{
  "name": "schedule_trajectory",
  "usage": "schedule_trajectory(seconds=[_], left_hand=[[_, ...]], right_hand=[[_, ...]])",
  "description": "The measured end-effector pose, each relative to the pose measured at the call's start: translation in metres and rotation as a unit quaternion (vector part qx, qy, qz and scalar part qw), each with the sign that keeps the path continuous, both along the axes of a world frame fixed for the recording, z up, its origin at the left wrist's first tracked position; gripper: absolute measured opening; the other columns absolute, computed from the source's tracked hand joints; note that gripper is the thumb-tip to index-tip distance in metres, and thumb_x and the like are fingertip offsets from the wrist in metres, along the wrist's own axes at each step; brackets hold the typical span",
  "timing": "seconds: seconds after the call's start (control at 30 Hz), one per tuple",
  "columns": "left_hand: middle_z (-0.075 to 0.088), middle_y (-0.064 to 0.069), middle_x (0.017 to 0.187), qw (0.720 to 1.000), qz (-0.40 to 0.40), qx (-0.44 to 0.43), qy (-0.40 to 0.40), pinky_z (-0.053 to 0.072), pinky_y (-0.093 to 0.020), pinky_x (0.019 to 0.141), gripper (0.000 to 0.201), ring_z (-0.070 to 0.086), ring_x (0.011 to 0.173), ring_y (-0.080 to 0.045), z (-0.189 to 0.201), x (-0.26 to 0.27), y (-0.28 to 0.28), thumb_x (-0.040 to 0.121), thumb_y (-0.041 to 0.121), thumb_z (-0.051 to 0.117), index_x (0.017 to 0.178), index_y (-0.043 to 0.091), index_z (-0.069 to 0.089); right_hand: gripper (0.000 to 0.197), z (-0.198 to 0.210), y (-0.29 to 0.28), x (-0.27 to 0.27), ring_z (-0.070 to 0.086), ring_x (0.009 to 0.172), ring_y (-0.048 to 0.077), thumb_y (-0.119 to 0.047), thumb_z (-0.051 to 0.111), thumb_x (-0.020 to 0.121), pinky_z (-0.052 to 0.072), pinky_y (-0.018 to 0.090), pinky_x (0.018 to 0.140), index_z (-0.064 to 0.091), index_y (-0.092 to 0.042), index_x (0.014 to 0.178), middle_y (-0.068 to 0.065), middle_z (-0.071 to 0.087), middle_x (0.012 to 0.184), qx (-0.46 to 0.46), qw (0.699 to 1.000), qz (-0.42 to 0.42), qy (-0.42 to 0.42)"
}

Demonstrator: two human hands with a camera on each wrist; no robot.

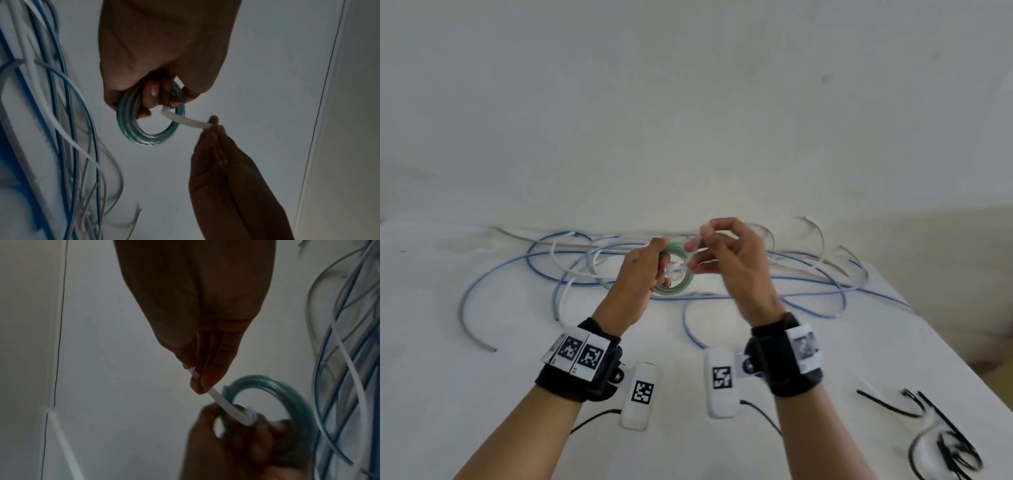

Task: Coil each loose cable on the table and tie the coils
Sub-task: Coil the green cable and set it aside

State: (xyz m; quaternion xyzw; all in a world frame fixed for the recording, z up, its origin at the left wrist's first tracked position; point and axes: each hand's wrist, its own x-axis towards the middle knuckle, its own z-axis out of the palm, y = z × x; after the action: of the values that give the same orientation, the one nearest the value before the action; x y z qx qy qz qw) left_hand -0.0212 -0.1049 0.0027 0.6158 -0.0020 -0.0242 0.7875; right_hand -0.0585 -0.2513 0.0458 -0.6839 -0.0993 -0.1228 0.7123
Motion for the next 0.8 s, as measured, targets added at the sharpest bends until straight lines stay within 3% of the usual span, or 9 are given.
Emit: schedule_trajectory(seconds=[0.1,0.27,0.33,0.4,0.47,0.53,0.67,0.8], left_hand=[[0.040,0.003,0.053,0.998,0.063,0.004,-0.018,0.034,-0.027,0.056,0.044,0.034,0.046,-0.010,0.001,0.009,0.022,0.103,0.027,0.050,0.060,0.017,0.046],[0.044,0.003,0.058,0.993,0.120,-0.009,-0.023,0.042,-0.029,0.057,0.035,0.037,0.046,-0.009,0.005,0.017,0.038,0.102,0.027,0.051,0.070,0.016,0.057],[0.040,0.000,0.058,0.991,0.125,-0.011,-0.037,0.042,-0.032,0.058,0.026,0.036,0.048,-0.011,0.003,0.020,0.041,0.100,0.028,0.053,0.078,0.015,0.055],[0.047,-0.003,0.062,0.991,0.126,-0.020,-0.046,0.043,-0.032,0.059,0.021,0.040,0.050,-0.013,0.003,0.021,0.044,0.096,0.031,0.058,0.093,0.011,0.062],[0.060,0.001,0.068,0.990,0.123,-0.021,-0.063,0.043,-0.024,0.056,0.024,0.045,0.051,-0.009,0.005,0.020,0.046,0.100,0.026,0.057,0.103,0.006,0.069],[0.065,0.008,0.066,0.988,0.122,-0.014,-0.095,0.042,-0.020,0.056,0.024,0.047,0.051,-0.005,0.009,0.018,0.048,0.103,0.020,0.054,0.099,0.003,0.071],[0.075,0.007,0.087,0.974,0.105,0.078,-0.183,0.049,-0.023,0.067,0.022,0.061,0.069,-0.004,0.017,0.009,0.053,0.104,0.023,0.056,0.100,0.010,0.073],[0.076,0.007,0.105,0.955,0.056,0.144,-0.251,0.051,-0.019,0.076,0.023,0.068,0.087,-0.004,0.021,-0.002,0.046,0.104,0.025,0.055,0.107,0.013,0.074]], right_hand=[[0.005,-0.014,0.036,0.016,0.067,0.062,0.026,-0.011,0.055,0.105,0.058,0.032,0.061,0.056,-0.007,0.100,0.015,0.074,0.081,0.000,1.000,-0.018,-0.012],[0.004,-0.028,0.060,0.022,0.073,0.078,0.032,-0.008,0.057,0.103,0.061,0.038,0.077,0.055,-0.005,0.101,0.014,0.075,0.090,0.036,0.996,-0.038,-0.076],[0.007,-0.031,0.067,0.018,0.073,0.084,0.032,-0.010,0.059,0.101,0.061,0.040,0.082,0.055,-0.004,0.101,0.013,0.075,0.092,0.055,0.993,-0.031,-0.099],[0.007,-0.034,0.073,0.014,0.074,0.088,0.032,-0.011,0.060,0.100,0.061,0.040,0.083,0.056,-0.005,0.100,0.014,0.074,0.093,0.063,0.991,-0.013,-0.118],[0.006,-0.034,0.076,0.013,0.074,0.088,0.032,-0.010,0.060,0.099,0.061,0.039,0.083,0.057,-0.005,0.100,0.014,0.074,0.093,0.059,0.991,0.005,-0.124],[0.009,-0.033,0.075,0.012,0.075,0.084,0.031,-0.012,0.060,0.099,0.061,0.038,0.080,0.056,-0.003,0.101,0.014,0.075,0.091,0.060,0.991,0.013,-0.118],[0.012,-0.027,0.063,0.013,0.060,0.059,0.021,-0.013,0.062,0.100,0.051,0.027,0.062,0.063,-0.002,0.096,0.014,0.073,0.077,0.043,0.997,0.018,-0.058],[0.014,-0.021,0.052,0.011,0.055,0.057,0.018,-0.014,0.064,0.098,0.047,0.027,0.060,0.070,-0.003,0.091,0.011,0.071,0.073,0.055,0.998,0.027,-0.003]])
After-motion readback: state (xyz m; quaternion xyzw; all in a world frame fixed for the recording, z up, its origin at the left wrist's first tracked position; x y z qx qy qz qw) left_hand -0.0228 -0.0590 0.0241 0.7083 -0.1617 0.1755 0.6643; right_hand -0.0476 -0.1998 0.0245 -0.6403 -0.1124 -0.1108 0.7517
